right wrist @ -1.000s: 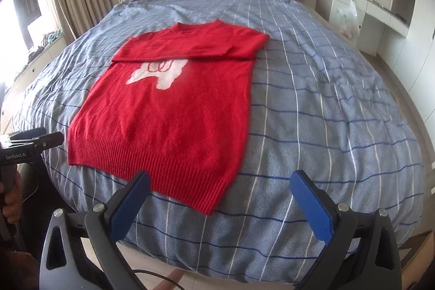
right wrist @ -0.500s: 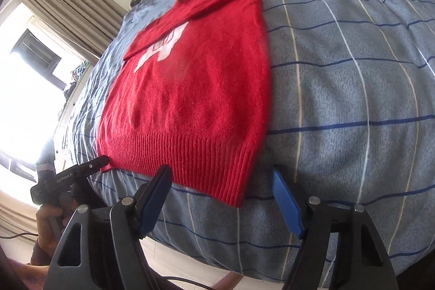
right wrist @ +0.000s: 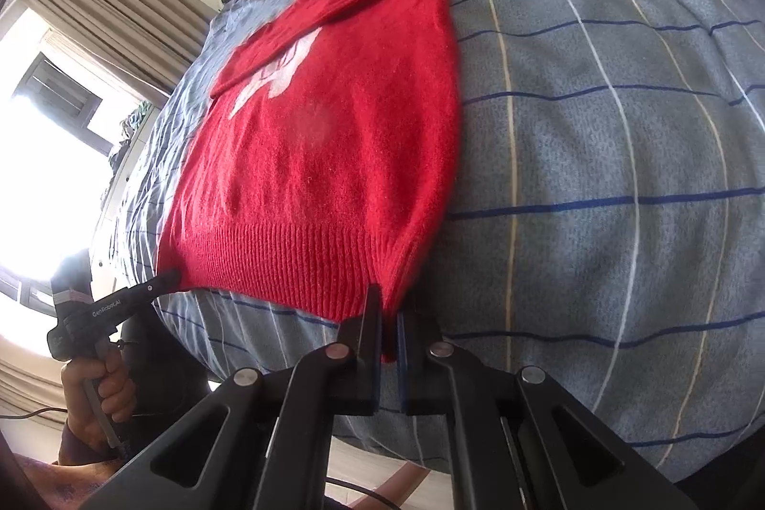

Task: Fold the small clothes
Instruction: 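Grasp the ribbed sweater hem with both tools, then lift the hem with both tools and fold it up onto the collar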

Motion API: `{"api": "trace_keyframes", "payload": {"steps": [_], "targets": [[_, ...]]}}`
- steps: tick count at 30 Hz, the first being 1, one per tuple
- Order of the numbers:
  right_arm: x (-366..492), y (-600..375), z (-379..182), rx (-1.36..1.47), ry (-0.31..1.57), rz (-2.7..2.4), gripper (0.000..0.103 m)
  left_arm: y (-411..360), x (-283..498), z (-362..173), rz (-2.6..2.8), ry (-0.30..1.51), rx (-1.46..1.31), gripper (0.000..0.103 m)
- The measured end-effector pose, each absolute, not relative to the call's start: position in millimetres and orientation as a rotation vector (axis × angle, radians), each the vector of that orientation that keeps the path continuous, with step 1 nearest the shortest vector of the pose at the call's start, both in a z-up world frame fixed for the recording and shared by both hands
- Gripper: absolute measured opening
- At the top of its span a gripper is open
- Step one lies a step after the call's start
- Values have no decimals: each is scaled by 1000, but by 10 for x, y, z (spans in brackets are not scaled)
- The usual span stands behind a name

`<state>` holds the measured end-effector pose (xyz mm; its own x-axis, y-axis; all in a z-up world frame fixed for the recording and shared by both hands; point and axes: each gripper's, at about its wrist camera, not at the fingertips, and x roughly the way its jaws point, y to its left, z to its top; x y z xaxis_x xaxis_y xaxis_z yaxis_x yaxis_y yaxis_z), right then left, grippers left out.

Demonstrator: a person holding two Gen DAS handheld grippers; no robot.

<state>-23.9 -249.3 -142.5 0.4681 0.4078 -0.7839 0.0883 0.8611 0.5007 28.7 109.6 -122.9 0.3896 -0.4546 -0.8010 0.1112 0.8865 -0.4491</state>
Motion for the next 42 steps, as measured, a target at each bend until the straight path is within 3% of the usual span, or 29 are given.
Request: {"api": "trace_keyframes", "payload": {"steps": [5, 10, 15, 23, 26, 27, 28, 29, 36, 38, 42], "targets": [[-209, -2625, -1141, 623, 961, 247, 4, 1180, 460, -780, -436, 994, -434, 2], [379, -2794, -708, 600, 790, 249, 5, 1019, 1276, -428, -451, 881, -410, 2], [1476, -2961, -606, 568, 725, 203, 4, 700, 2460, -479, -359, 866, -350, 2], [3072, -3220, -844, 584, 779, 118, 5, 357, 3770, -810, -244, 932, -301, 3], [3369, -3284, -1042, 622, 814, 119, 12, 364, 4050, -993, -173, 985, -297, 20], [3408, -3296, -1082, 618, 818, 108, 18, 406, 4090, -1012, -146, 996, -302, 45], [3445, -3317, -1103, 612, 816, 95, 34, 474, 4108, -1006, -129, 995, -318, 70], [3451, -3338, -1097, 615, 803, 92, 43, 567, 4102, -971, -116, 976, -339, 75], [2969, -3198, -818, 438, 748, 197, 44, 726, 3502, -688, -190, 903, -228, 81], [2731, -2957, -781, 322, 767, 290, 44, 553, 3218, -752, -276, 913, -120, 87], [2316, -2614, -1095, 145, 919, 397, 44, 359, 2797, -1165, -288, 1021, 101, 88]]}}
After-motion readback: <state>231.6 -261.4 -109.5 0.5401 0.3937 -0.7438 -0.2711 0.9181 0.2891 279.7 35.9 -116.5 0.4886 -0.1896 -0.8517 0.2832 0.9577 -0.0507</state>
